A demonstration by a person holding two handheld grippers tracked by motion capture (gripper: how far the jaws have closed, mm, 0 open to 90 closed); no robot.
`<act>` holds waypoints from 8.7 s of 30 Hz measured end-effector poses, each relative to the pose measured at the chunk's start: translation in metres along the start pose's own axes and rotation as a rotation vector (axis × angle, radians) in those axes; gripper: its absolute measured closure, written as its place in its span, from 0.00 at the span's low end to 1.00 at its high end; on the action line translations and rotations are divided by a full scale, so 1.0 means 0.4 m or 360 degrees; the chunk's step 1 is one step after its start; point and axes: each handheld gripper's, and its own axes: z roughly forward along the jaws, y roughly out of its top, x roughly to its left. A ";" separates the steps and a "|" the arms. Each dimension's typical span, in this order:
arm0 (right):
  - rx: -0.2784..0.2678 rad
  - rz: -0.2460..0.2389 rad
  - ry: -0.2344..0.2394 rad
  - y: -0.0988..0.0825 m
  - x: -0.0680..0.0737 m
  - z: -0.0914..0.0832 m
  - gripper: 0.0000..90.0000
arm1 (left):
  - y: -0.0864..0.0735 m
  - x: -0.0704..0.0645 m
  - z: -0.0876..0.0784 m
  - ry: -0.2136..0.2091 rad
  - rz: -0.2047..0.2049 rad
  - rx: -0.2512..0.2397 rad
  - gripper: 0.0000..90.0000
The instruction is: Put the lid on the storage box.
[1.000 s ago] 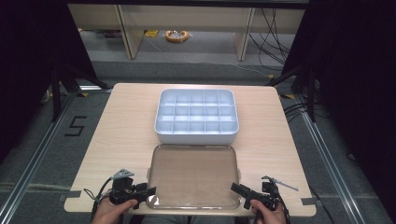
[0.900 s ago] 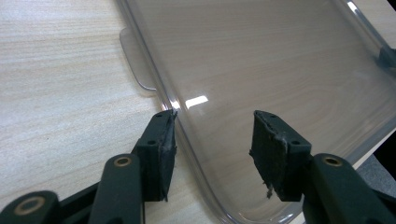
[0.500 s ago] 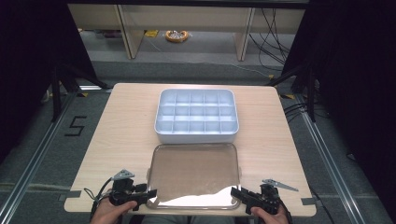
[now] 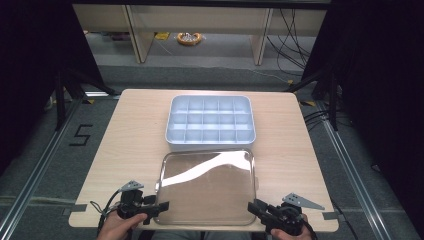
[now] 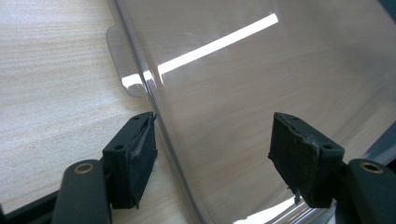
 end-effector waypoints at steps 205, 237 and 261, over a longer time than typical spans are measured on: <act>-0.0104 0.0093 -0.0502 0.469 -0.186 0.328 0.56 | 0.494 0.136 0.198 0.0196 -0.0137 -0.0457 0.52; -0.0121 0.0185 -0.0567 0.509 -0.246 0.356 0.56 | 0.510 0.135 0.199 0.0190 -0.0223 -0.0441 0.50; -0.0293 0.0249 -0.0539 0.557 -0.276 0.355 0.78 | 0.530 0.129 0.197 0.0358 -0.0060 -0.0395 0.67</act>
